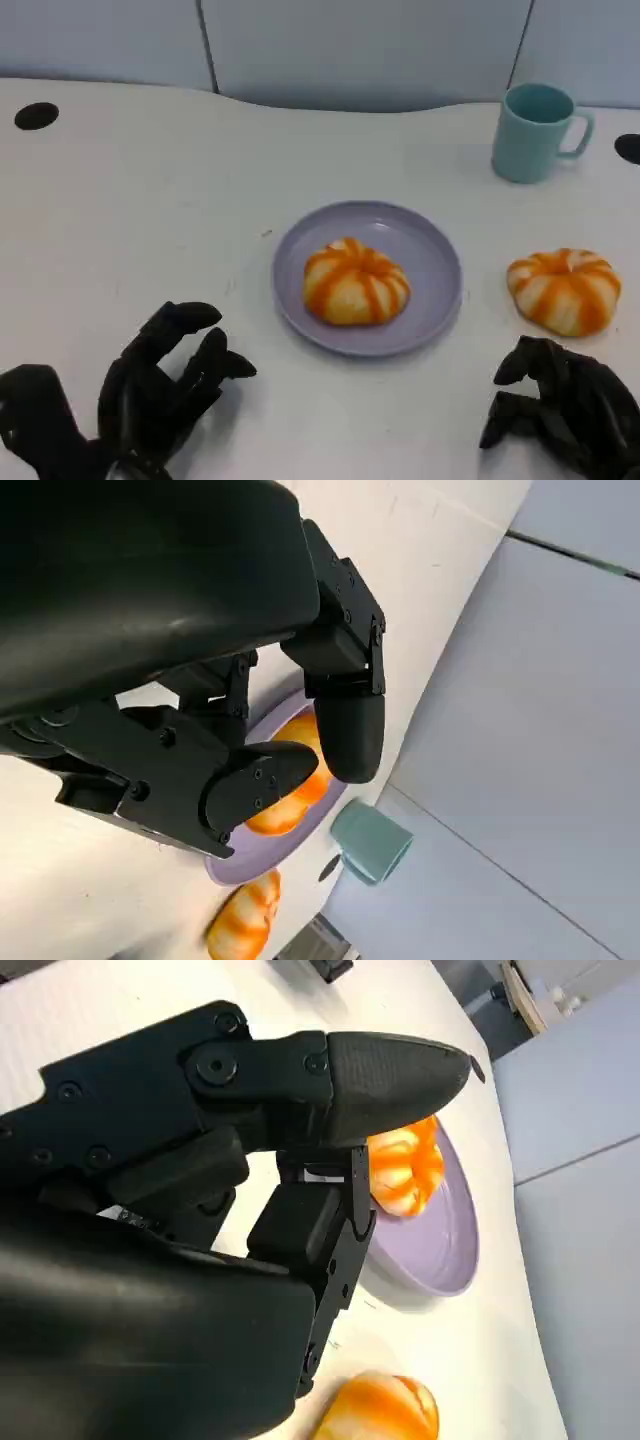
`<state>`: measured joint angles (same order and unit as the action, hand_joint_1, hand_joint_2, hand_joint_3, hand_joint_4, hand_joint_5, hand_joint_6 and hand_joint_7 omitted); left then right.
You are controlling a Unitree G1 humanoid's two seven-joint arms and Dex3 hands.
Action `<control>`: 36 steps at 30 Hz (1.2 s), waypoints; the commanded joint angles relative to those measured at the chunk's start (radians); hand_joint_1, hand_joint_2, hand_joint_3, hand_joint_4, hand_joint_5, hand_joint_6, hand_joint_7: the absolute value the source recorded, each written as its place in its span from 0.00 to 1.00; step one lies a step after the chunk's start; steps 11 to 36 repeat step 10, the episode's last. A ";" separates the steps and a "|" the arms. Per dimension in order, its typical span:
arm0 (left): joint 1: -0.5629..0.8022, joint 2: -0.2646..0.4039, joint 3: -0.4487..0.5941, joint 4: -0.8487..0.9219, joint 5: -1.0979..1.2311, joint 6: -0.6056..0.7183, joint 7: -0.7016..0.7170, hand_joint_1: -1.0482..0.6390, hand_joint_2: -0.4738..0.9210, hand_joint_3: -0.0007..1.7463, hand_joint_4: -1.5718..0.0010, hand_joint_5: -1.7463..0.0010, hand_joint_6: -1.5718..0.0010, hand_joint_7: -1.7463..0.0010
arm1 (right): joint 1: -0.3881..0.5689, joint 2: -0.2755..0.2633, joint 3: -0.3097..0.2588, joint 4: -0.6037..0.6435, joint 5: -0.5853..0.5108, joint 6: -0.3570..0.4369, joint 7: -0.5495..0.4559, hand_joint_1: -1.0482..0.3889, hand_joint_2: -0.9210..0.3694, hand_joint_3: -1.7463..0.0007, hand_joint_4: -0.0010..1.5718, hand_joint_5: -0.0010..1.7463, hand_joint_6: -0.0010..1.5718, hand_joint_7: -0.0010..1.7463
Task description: Grasp the bread from the table and place it into the plate.
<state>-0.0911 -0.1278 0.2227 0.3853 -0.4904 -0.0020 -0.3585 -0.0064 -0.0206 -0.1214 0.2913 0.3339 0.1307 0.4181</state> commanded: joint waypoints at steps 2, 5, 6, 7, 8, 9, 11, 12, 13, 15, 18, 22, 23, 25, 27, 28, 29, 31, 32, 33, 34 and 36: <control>-0.014 0.009 0.005 0.013 0.009 -0.024 -0.007 0.53 0.78 0.49 0.54 0.10 0.61 0.20 | 0.001 -0.014 -0.016 0.016 0.006 0.010 -0.005 0.43 0.00 0.74 0.77 0.66 0.70 0.63; -0.011 0.006 -0.012 0.011 0.025 -0.034 -0.013 0.54 0.79 0.50 0.53 0.09 0.61 0.20 | 0.011 -0.015 -0.023 -0.002 0.002 0.002 -0.015 0.44 0.00 0.72 0.78 0.66 0.69 0.64; -0.007 0.002 -0.015 0.005 0.027 -0.035 -0.011 0.54 0.79 0.50 0.53 0.09 0.61 0.20 | 0.011 -0.012 -0.024 0.003 0.002 -0.012 -0.013 0.44 0.00 0.71 0.78 0.66 0.69 0.64; -0.004 0.000 -0.017 0.001 0.027 -0.036 -0.009 0.53 0.79 0.49 0.54 0.08 0.61 0.20 | 0.010 -0.010 -0.024 0.008 0.001 -0.021 -0.011 0.43 0.00 0.72 0.77 0.67 0.69 0.64; -0.002 0.000 -0.020 -0.002 0.031 -0.039 -0.009 0.53 0.79 0.48 0.55 0.07 0.61 0.20 | 0.009 -0.009 -0.025 0.014 0.002 -0.028 -0.006 0.43 0.00 0.72 0.77 0.67 0.69 0.65; -0.001 0.002 -0.021 -0.004 0.034 -0.042 -0.012 0.53 0.79 0.49 0.56 0.06 0.61 0.19 | 0.008 -0.009 -0.024 0.018 0.002 -0.032 -0.003 0.43 0.00 0.72 0.77 0.67 0.69 0.65; 0.000 0.003 -0.022 -0.006 0.036 -0.042 -0.013 0.54 0.79 0.51 0.56 0.05 0.62 0.19 | 0.006 -0.009 -0.024 0.020 0.003 -0.031 -0.002 0.43 0.00 0.73 0.76 0.67 0.69 0.65; 0.000 0.003 -0.022 -0.006 0.036 -0.042 -0.013 0.54 0.79 0.51 0.56 0.05 0.62 0.19 | 0.006 -0.009 -0.024 0.020 0.003 -0.031 -0.002 0.43 0.00 0.73 0.76 0.67 0.69 0.65; 0.000 0.003 -0.022 -0.006 0.036 -0.042 -0.013 0.54 0.79 0.51 0.56 0.05 0.62 0.19 | 0.006 -0.009 -0.024 0.020 0.003 -0.031 -0.002 0.43 0.00 0.73 0.76 0.67 0.69 0.65; 0.000 0.003 -0.022 -0.006 0.036 -0.042 -0.013 0.54 0.79 0.51 0.56 0.05 0.62 0.19 | 0.006 -0.009 -0.024 0.020 0.003 -0.031 -0.002 0.43 0.00 0.73 0.76 0.67 0.69 0.65; 0.000 0.003 -0.022 -0.006 0.036 -0.042 -0.013 0.54 0.79 0.51 0.56 0.05 0.62 0.19 | 0.006 -0.009 -0.024 0.020 0.003 -0.031 -0.002 0.43 0.00 0.73 0.76 0.67 0.69 0.65; 0.000 0.003 -0.022 -0.006 0.036 -0.042 -0.013 0.54 0.79 0.51 0.56 0.05 0.62 0.19 | 0.006 -0.009 -0.024 0.020 0.003 -0.031 -0.002 0.43 0.00 0.73 0.76 0.67 0.69 0.65; 0.000 0.003 -0.022 -0.006 0.036 -0.042 -0.013 0.54 0.79 0.51 0.56 0.05 0.62 0.19 | 0.006 -0.009 -0.024 0.020 0.003 -0.031 -0.002 0.43 0.00 0.73 0.76 0.67 0.69 0.65; 0.000 0.003 -0.022 -0.006 0.036 -0.042 -0.013 0.54 0.79 0.51 0.56 0.05 0.62 0.19 | 0.006 -0.009 -0.024 0.020 0.003 -0.031 -0.002 0.43 0.00 0.73 0.76 0.67 0.69 0.65; 0.000 0.003 -0.022 -0.006 0.036 -0.042 -0.013 0.54 0.79 0.51 0.56 0.05 0.62 0.19 | 0.006 -0.009 -0.024 0.020 0.003 -0.031 -0.002 0.43 0.00 0.73 0.76 0.67 0.69 0.65; 0.000 0.003 -0.022 -0.006 0.036 -0.042 -0.013 0.54 0.79 0.51 0.56 0.05 0.62 0.19 | 0.006 -0.009 -0.024 0.020 0.003 -0.031 -0.002 0.43 0.00 0.73 0.76 0.67 0.69 0.65; 0.000 0.003 -0.022 -0.006 0.036 -0.042 -0.013 0.54 0.79 0.51 0.56 0.05 0.62 0.19 | 0.006 -0.009 -0.024 0.020 0.003 -0.031 -0.002 0.43 0.00 0.73 0.76 0.67 0.69 0.65; 0.000 0.003 -0.022 -0.006 0.036 -0.042 -0.013 0.54 0.79 0.51 0.56 0.05 0.62 0.19 | 0.006 -0.009 -0.024 0.020 0.003 -0.031 -0.002 0.43 0.00 0.73 0.76 0.67 0.69 0.65; 0.000 0.003 -0.022 -0.006 0.036 -0.042 -0.013 0.54 0.79 0.51 0.56 0.05 0.62 0.19 | 0.006 -0.009 -0.024 0.020 0.003 -0.031 -0.002 0.43 0.00 0.73 0.76 0.67 0.69 0.65; 0.000 0.003 -0.022 -0.006 0.036 -0.042 -0.013 0.54 0.79 0.51 0.56 0.05 0.62 0.19 | 0.006 -0.009 -0.024 0.020 0.003 -0.031 -0.002 0.43 0.00 0.73 0.76 0.67 0.69 0.65; 0.000 0.003 -0.022 -0.006 0.036 -0.042 -0.013 0.54 0.79 0.51 0.56 0.05 0.62 0.19 | 0.006 -0.009 -0.024 0.020 0.003 -0.031 -0.002 0.43 0.00 0.73 0.76 0.67 0.69 0.65; 0.000 0.003 -0.022 -0.006 0.036 -0.042 -0.013 0.54 0.79 0.51 0.56 0.05 0.62 0.19 | 0.006 -0.009 -0.024 0.020 0.003 -0.031 -0.002 0.43 0.00 0.73 0.76 0.67 0.69 0.65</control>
